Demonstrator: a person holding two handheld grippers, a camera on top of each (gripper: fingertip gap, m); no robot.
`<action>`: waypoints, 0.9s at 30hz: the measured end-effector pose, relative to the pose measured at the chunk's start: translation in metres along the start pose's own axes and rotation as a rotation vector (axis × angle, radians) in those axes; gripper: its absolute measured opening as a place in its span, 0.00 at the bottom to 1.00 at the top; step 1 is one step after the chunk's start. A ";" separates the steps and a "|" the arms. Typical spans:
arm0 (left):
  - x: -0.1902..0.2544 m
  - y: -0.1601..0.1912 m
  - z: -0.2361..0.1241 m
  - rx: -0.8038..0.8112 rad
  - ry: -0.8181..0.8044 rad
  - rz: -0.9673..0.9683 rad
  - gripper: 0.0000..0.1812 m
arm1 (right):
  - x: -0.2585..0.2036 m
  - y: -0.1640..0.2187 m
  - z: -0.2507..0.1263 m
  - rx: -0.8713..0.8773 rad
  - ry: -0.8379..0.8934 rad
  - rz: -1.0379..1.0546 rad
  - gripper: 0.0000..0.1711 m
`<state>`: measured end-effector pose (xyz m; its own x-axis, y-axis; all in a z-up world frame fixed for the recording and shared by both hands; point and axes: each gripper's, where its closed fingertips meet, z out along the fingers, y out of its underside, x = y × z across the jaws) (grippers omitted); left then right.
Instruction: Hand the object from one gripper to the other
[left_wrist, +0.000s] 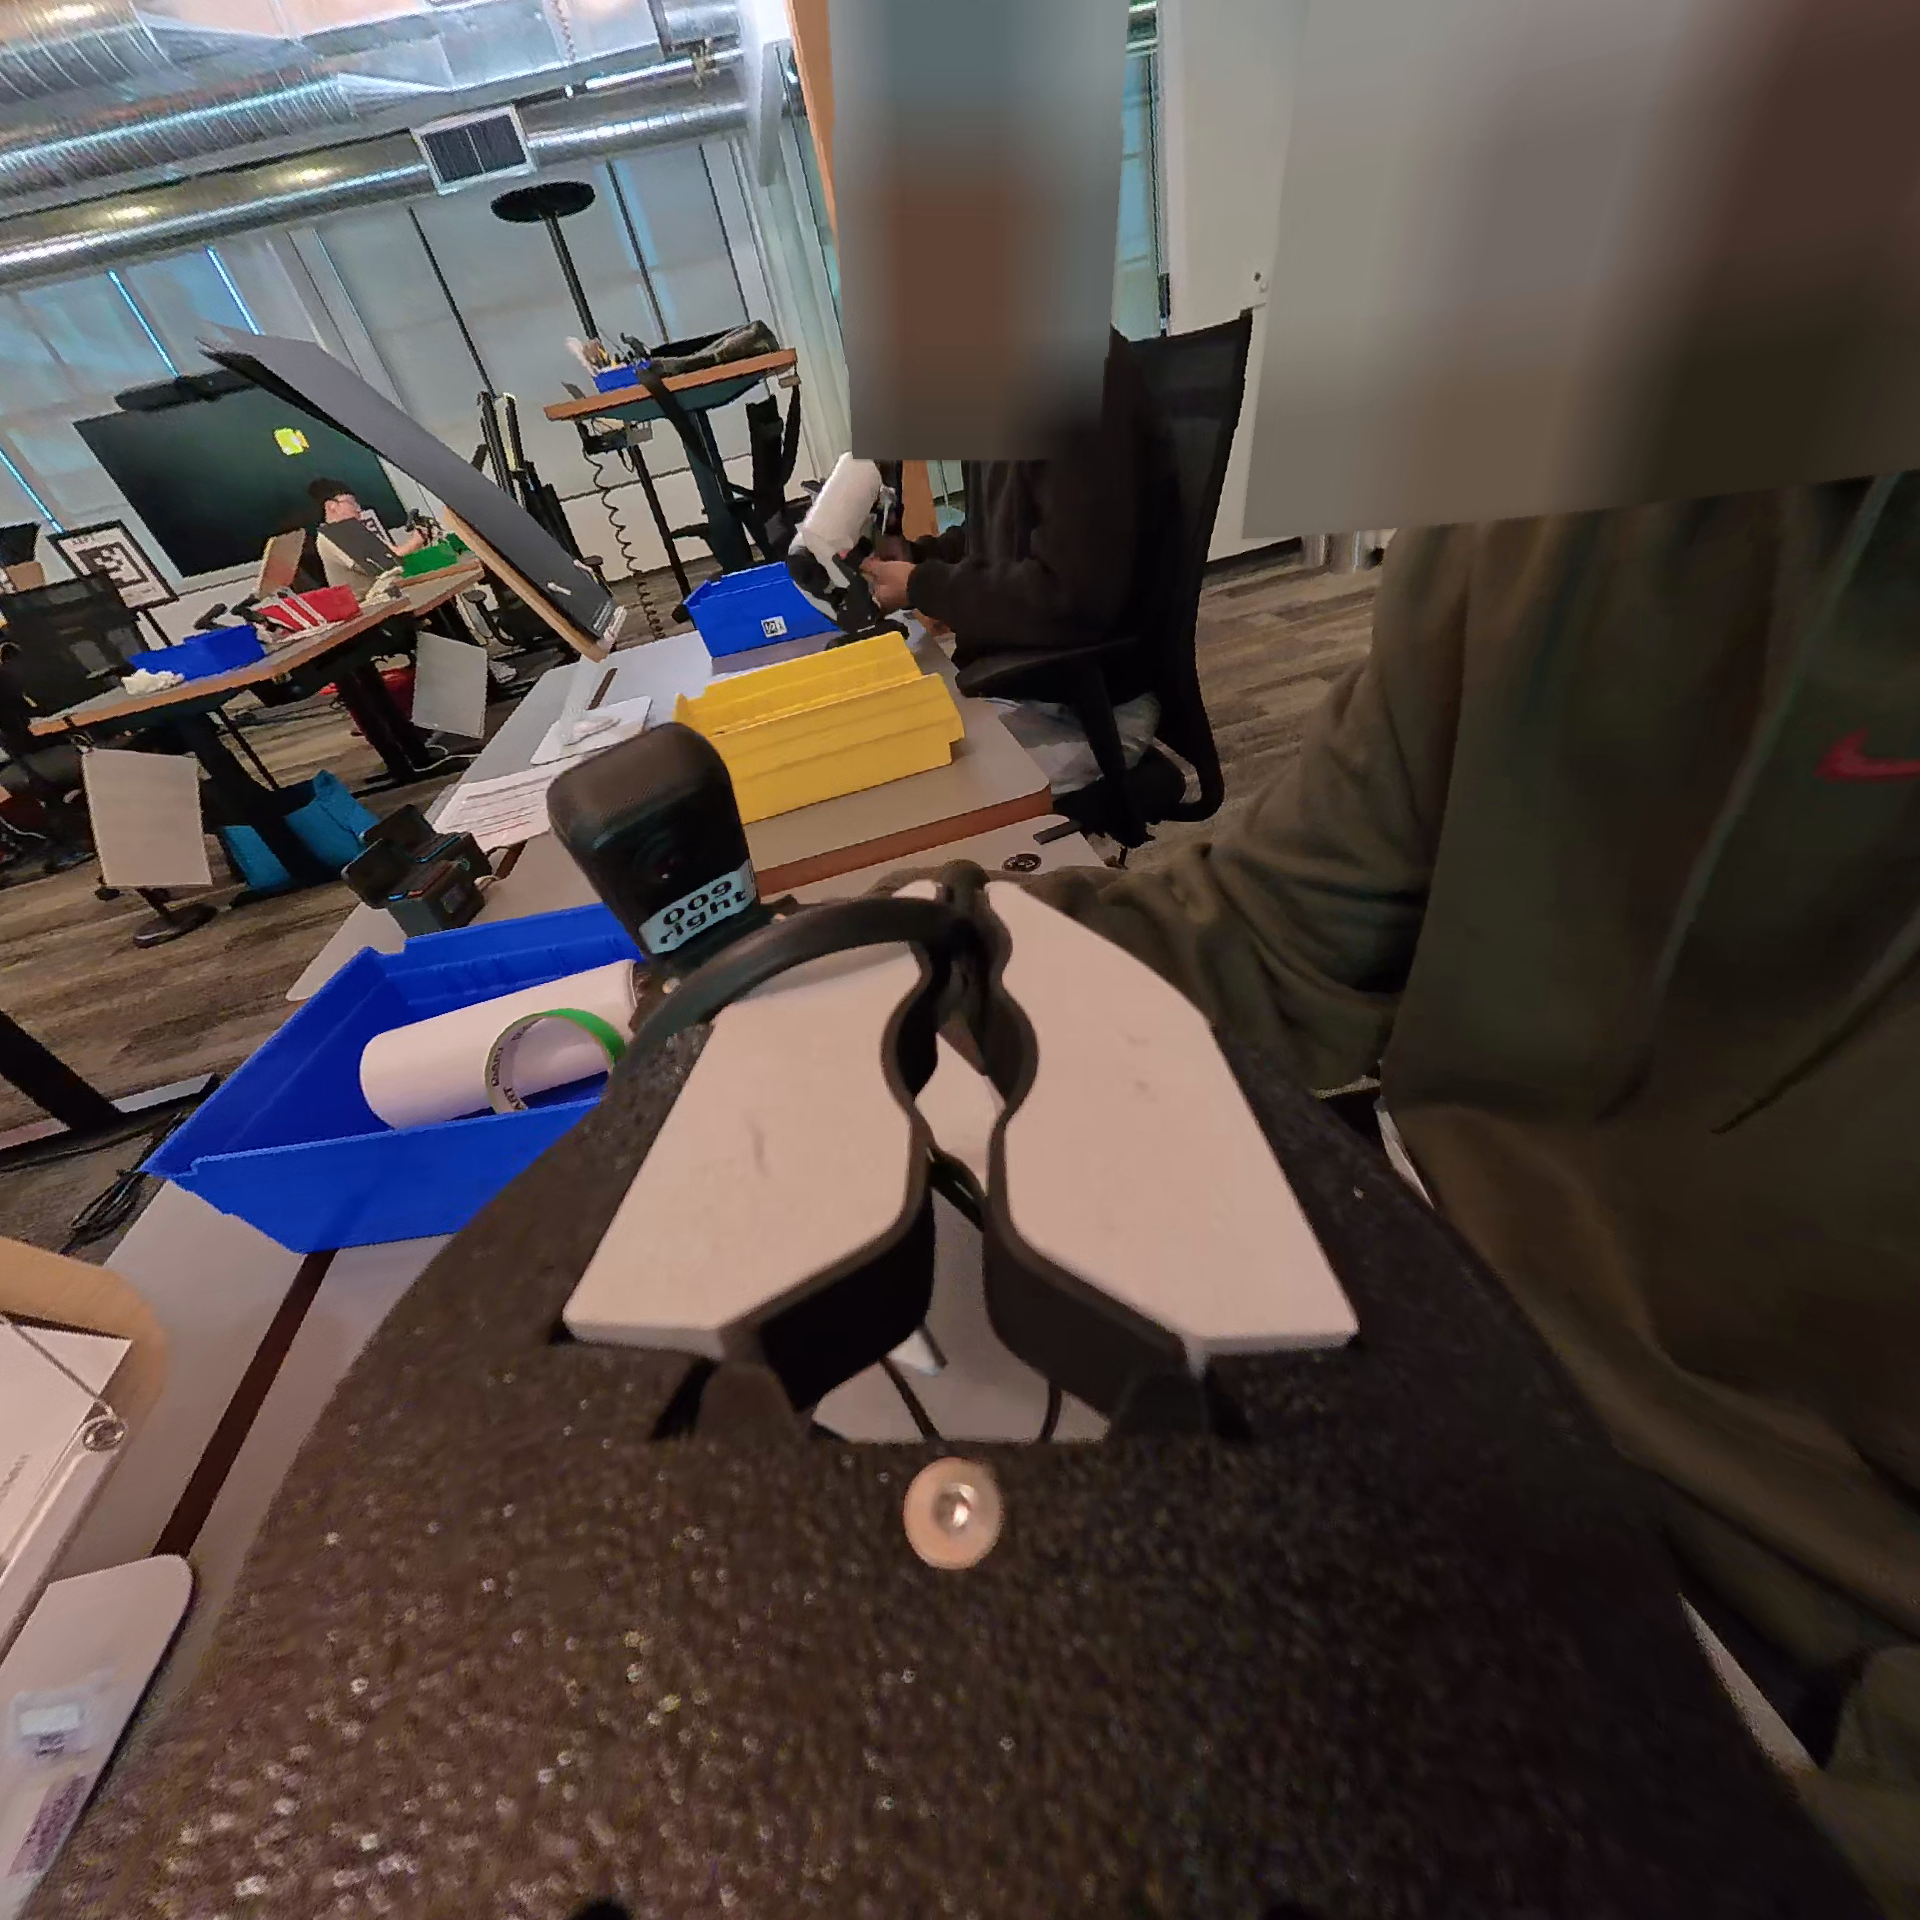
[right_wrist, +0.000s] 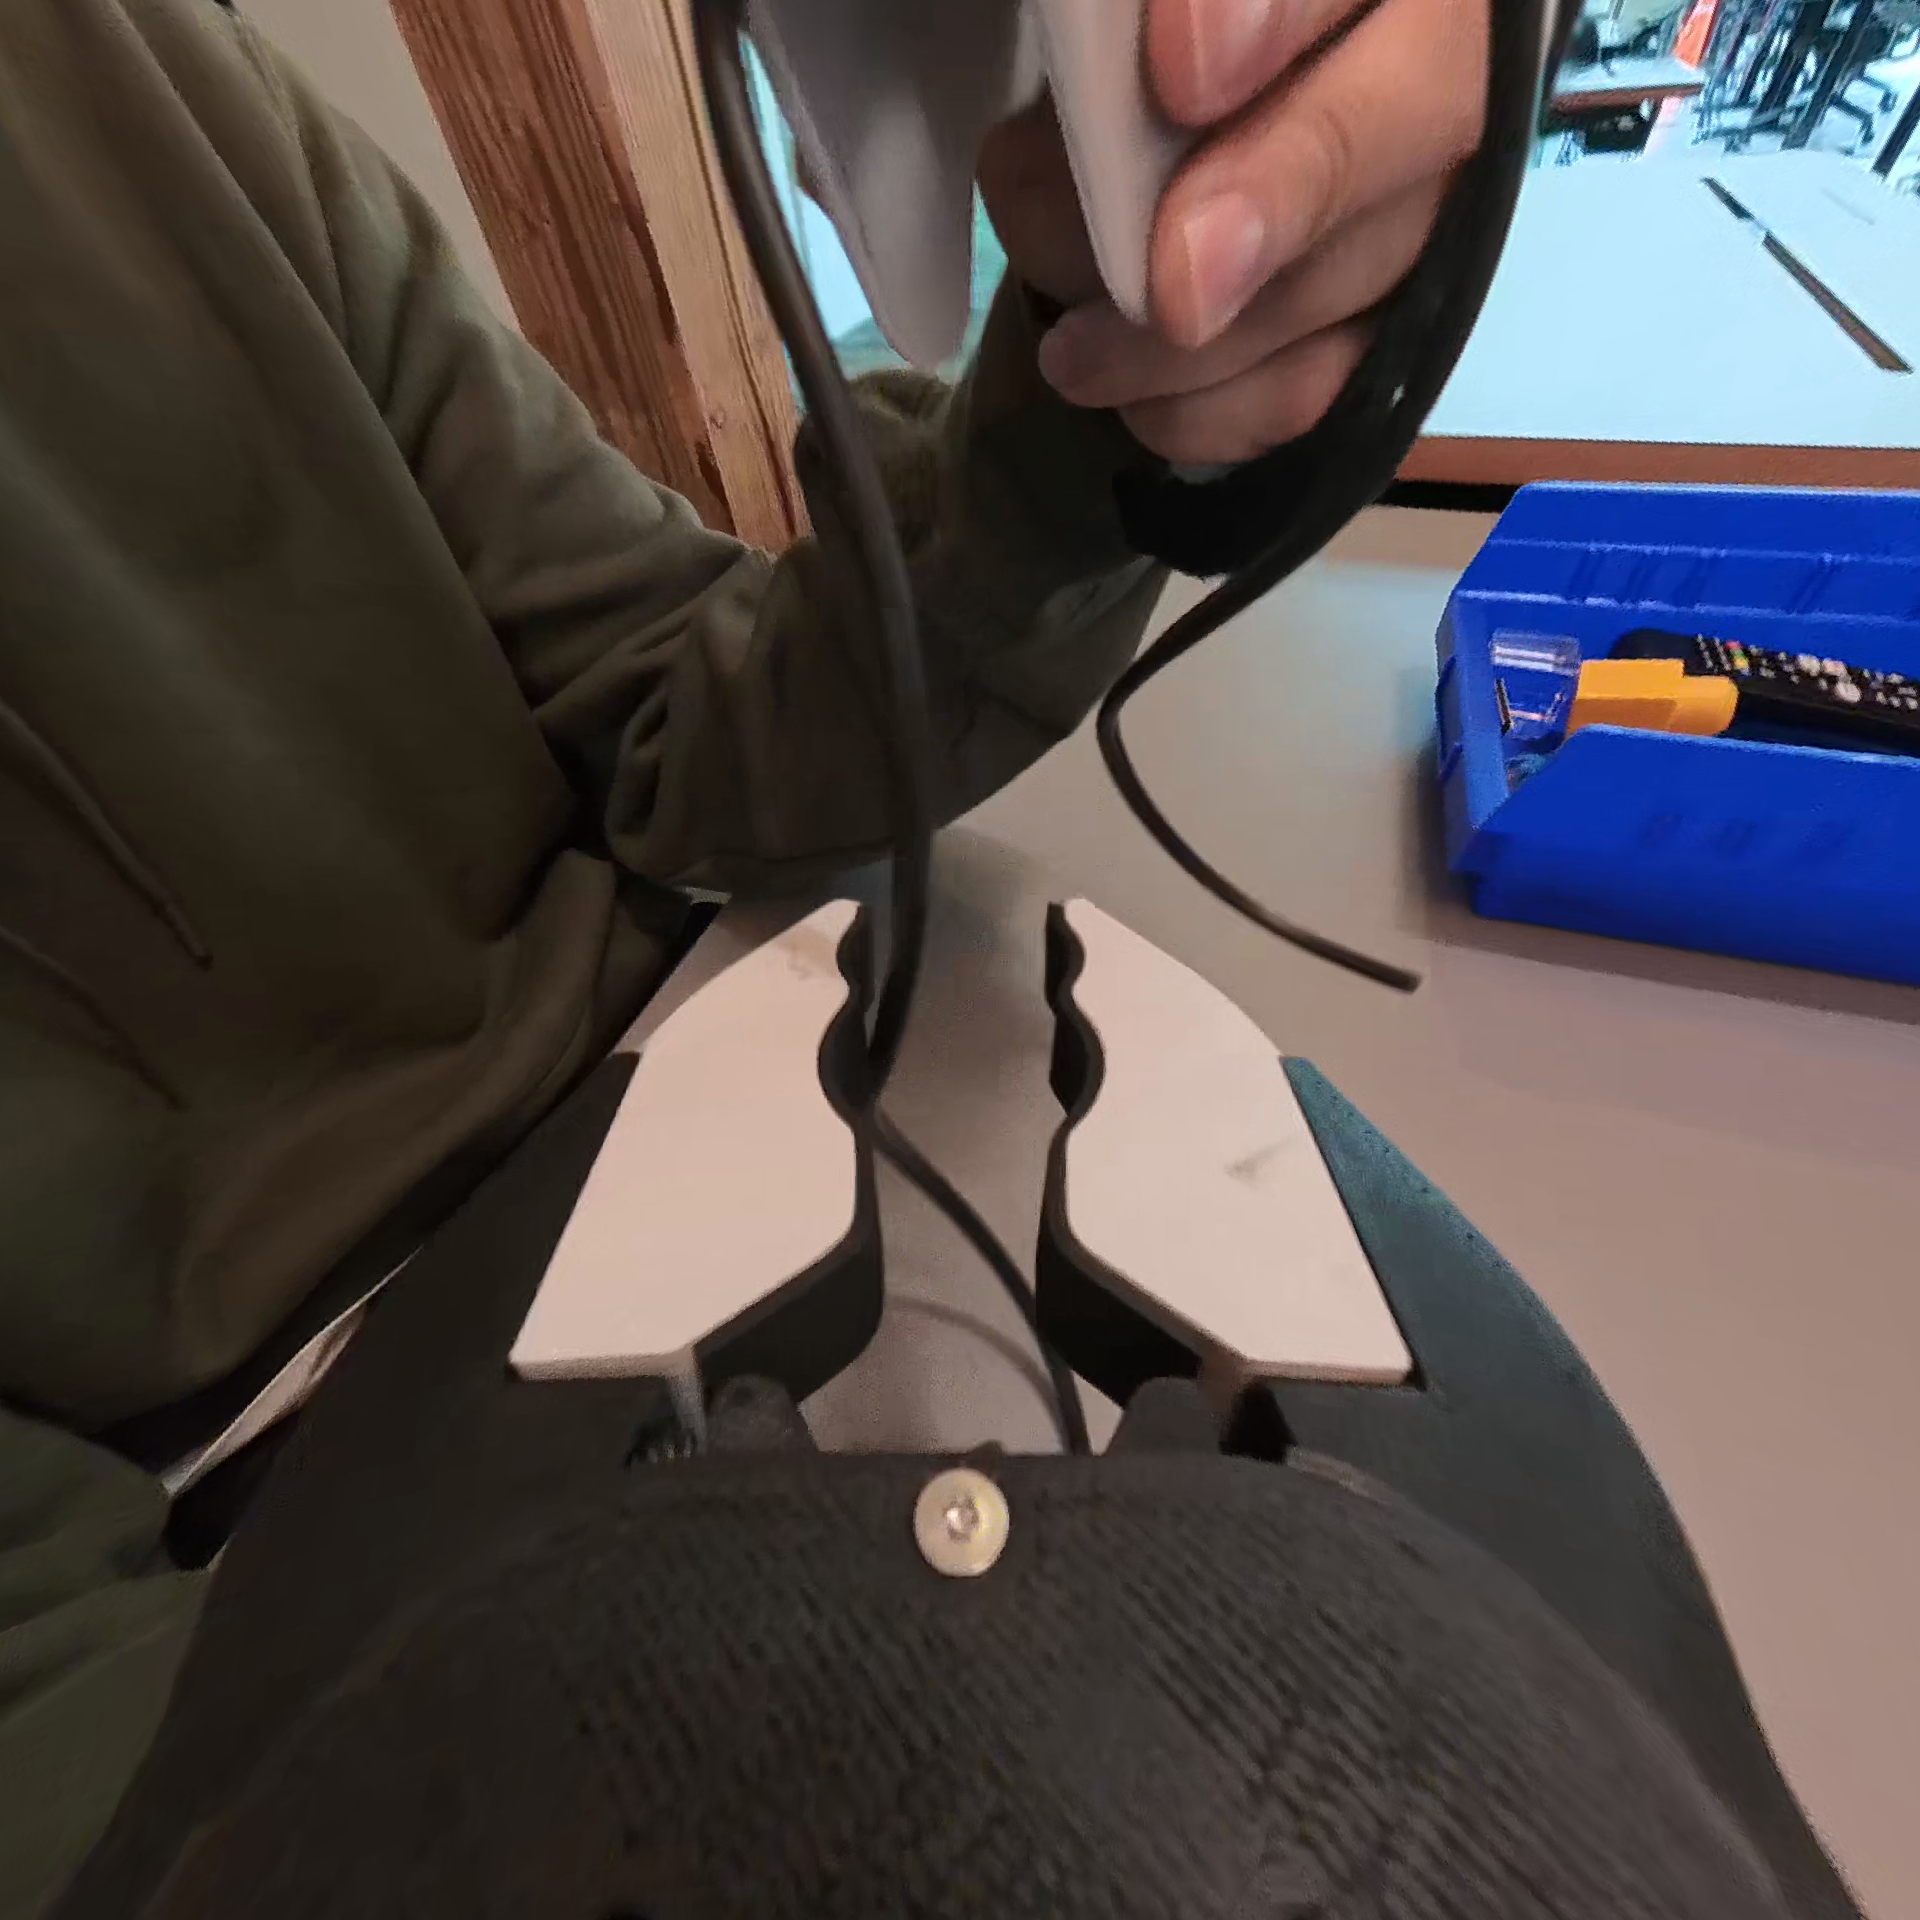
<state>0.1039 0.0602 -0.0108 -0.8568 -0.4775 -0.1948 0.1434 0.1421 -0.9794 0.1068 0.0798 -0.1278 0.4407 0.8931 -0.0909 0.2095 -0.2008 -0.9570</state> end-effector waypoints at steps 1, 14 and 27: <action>0.001 -0.001 0.000 -0.003 -0.003 0.005 0.02 | 0.001 0.003 0.000 -0.014 0.007 0.004 0.19; 0.008 -0.001 0.015 0.021 0.080 -0.007 0.01 | 0.020 -0.012 0.008 0.137 0.032 0.040 0.19; -0.043 0.001 -0.033 0.036 -0.260 -0.075 0.02 | 0.019 -0.021 -0.028 0.213 0.065 0.015 0.03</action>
<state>0.1241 0.1094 -0.0019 -0.7102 -0.6930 -0.1240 0.1059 0.0690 -0.9920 0.1353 0.0902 -0.1013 0.4993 0.8613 -0.0940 0.0167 -0.1180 -0.9929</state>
